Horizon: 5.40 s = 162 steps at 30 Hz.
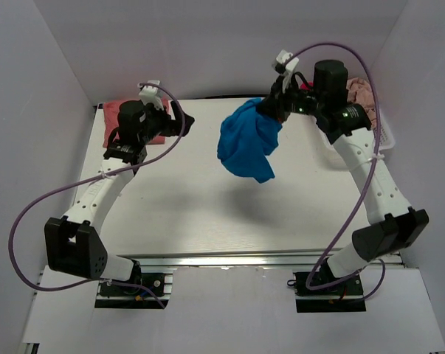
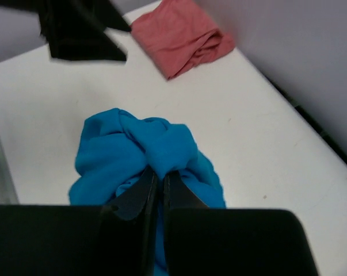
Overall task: Fold and stack the t-shirts
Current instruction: Move the tshirt to the center of the board, then flatten out the tshirt
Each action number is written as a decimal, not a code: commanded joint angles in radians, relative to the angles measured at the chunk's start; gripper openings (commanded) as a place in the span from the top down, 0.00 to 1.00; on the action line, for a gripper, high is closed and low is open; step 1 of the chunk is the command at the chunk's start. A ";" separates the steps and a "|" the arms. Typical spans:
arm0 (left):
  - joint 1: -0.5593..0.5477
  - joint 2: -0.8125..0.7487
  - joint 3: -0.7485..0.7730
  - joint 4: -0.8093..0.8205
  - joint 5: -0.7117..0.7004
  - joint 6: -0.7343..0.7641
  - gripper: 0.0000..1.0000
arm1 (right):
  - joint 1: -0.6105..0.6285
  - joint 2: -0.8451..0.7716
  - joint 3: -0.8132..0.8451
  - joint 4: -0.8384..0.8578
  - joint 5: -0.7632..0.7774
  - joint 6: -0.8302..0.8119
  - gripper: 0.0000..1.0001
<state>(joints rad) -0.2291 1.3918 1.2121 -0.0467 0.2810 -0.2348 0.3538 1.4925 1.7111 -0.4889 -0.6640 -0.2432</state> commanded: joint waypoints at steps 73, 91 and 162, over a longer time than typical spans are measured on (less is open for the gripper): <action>-0.096 0.099 -0.108 -0.005 -0.023 0.144 0.02 | 0.060 1.000 0.470 0.222 0.233 -0.142 0.14; -0.098 0.096 -0.117 -0.002 -0.089 0.164 0.02 | -0.010 0.694 0.320 0.259 0.162 -0.067 1.00; -0.096 0.076 -0.160 0.070 -0.238 0.216 0.02 | -0.538 0.041 0.570 0.851 -0.563 1.035 1.00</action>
<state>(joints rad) -0.3229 1.5261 1.0538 0.0078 0.0593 -0.0319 -0.1486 1.4868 2.2967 0.3386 -1.2720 0.7464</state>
